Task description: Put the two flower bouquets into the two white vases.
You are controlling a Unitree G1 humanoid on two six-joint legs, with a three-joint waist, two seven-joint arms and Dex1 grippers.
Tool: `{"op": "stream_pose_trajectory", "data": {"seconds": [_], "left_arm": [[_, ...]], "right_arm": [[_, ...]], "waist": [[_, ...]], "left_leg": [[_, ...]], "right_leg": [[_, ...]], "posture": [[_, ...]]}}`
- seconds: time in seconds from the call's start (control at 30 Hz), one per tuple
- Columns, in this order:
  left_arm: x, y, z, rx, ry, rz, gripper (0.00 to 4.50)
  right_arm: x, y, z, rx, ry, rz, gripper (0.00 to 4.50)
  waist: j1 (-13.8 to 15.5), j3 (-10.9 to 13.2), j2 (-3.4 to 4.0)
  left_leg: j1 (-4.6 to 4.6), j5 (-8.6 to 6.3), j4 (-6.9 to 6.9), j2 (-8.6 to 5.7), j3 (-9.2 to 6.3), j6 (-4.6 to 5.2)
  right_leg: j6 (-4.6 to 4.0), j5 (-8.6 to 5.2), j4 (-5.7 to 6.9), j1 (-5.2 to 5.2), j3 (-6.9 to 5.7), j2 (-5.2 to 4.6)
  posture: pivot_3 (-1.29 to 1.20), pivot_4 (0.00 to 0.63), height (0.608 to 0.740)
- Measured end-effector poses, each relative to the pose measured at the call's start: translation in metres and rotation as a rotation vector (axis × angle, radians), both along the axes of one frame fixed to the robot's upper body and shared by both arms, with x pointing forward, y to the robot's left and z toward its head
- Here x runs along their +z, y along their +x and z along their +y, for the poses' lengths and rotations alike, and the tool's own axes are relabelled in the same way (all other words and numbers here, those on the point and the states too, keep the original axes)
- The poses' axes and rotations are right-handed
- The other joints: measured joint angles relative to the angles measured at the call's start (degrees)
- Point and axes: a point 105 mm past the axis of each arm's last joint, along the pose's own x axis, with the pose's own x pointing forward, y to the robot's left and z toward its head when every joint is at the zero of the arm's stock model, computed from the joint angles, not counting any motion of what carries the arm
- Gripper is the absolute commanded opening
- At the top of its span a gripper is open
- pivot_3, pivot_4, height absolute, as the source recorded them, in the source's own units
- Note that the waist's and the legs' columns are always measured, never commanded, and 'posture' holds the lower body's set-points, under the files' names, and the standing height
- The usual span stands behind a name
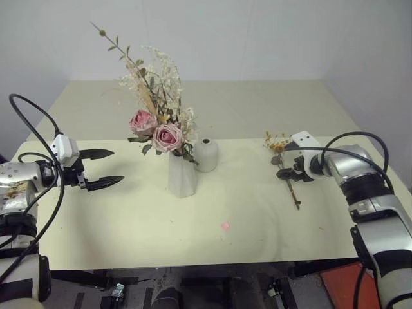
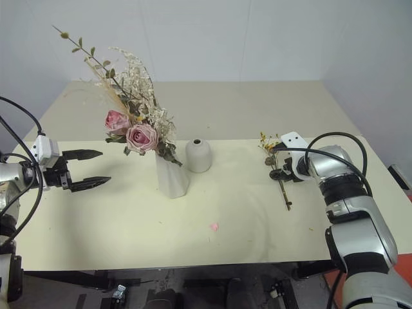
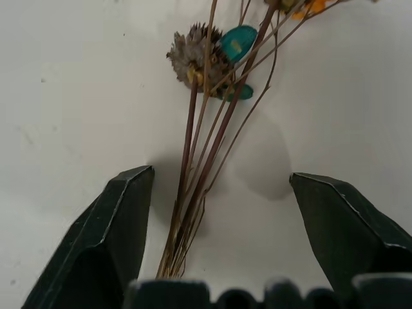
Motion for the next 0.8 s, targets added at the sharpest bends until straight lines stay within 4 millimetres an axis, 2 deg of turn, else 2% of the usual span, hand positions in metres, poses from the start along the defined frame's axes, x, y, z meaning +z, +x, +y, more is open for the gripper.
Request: {"op": "stream_pose_trajectory", "data": {"seconds": [0.27,0.57,0.63,0.67,0.7,0.8], "left_arm": [[-0.002,0.001,-0.003,-0.012,0.008,-0.008,4.50],[-0.004,0.001,-0.006,-0.021,0.008,-0.006,4.50],[-0.003,0.001,-0.007,-0.026,0.012,-0.010,4.50],[-0.003,0.001,-0.008,-0.030,0.014,-0.011,4.50],[-0.002,0.000,-0.009,-0.039,0.019,-0.015,4.50],[0.002,-0.001,-0.014,-0.065,0.032,-0.028,4.50]], "right_arm": [[0.001,0.002,-0.007,-0.015,0.019,0.042,0.10],[0.003,0.003,-0.008,0.013,0.000,0.042,0.04],[0.012,0.009,-0.003,0.026,0.020,-0.022,0.04],[0.022,0.014,0.003,0.042,0.037,-0.084,0.04],[0.040,0.021,0.014,0.081,0.078,-0.198,0.04],[0.104,0.033,0.053,0.169,0.244,-0.549,0.04]], "waist": [[-0.04,0.00,0.00],[-0.09,0.00,0.00],[-0.20,0.00,0.01],[-0.32,0.01,0.01],[-0.58,0.01,0.01],[-1.23,0.00,0.01]], "left_leg": [[-0.03,-0.03,0.24,0.00,-0.01,0.05],[-0.11,-0.05,0.39,0.00,-0.01,0.09],[-0.13,-0.05,0.39,0.00,-0.02,0.09],[-0.15,-0.05,0.39,0.00,-0.02,0.09],[-0.17,-0.05,0.39,0.01,-0.03,0.09],[-0.15,-0.06,0.39,0.07,-0.05,0.09]], "right_leg": [[0.00,0.00,0.06,0.01,0.00,0.01],[0.03,0.02,0.09,0.01,0.00,0.00],[0.03,0.02,0.11,0.00,0.00,0.01],[0.04,0.02,0.12,-0.04,0.01,0.00],[0.05,0.03,0.12,-0.05,0.01,0.00],[0.05,0.03,0.14,-0.06,0.01,0.05]], "posture": [[0.00,0.150,0.740],[0.00,0.150,0.740],[0.00,0.150,0.740],[0.00,0.150,0.740],[0.00,0.150,0.740],[0.00,0.150,0.740]]}}
